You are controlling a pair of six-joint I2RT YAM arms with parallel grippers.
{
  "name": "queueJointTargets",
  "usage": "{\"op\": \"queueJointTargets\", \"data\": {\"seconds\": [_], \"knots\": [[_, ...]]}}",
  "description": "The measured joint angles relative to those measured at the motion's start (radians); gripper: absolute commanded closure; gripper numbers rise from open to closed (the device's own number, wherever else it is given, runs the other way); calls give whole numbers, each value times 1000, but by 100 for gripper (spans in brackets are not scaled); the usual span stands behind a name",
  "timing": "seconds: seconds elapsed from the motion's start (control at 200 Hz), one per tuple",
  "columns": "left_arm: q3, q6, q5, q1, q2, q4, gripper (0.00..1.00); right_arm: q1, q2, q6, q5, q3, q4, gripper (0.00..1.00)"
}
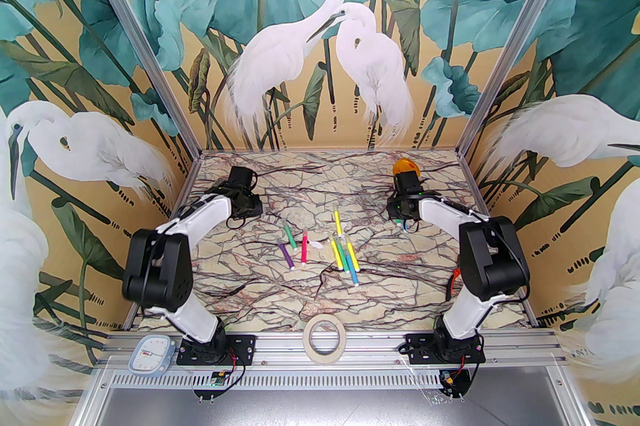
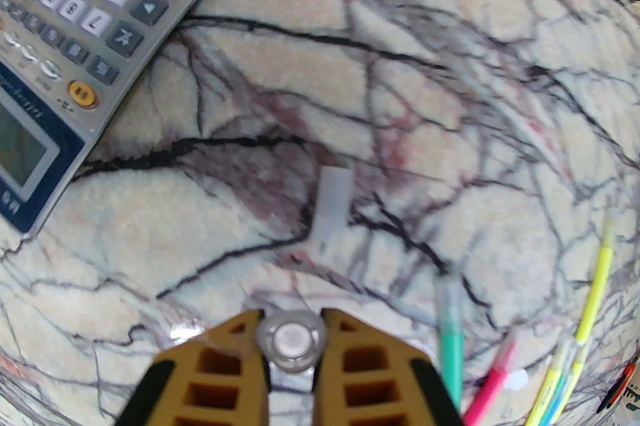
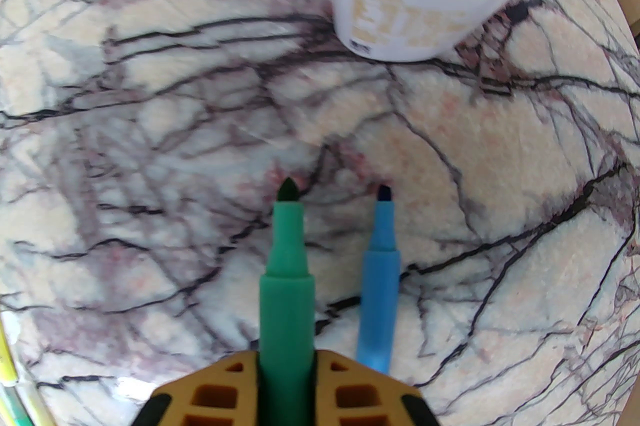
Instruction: Open the pen caps
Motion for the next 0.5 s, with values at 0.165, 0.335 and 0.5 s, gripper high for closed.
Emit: {"op": "queueJointTargets", "data": {"seconds": [0.165, 0.335, 0.5], "knots": [[52, 20, 0, 15, 82, -3, 100, -9, 27, 0, 1, 29, -33, 100], [97, 31, 2, 27, 140, -13, 96, -13, 69, 0, 0, 62, -57, 99], [112, 35, 23, 46, 171, -20, 93, -14, 93, 0, -3, 80, -86, 97]]}}
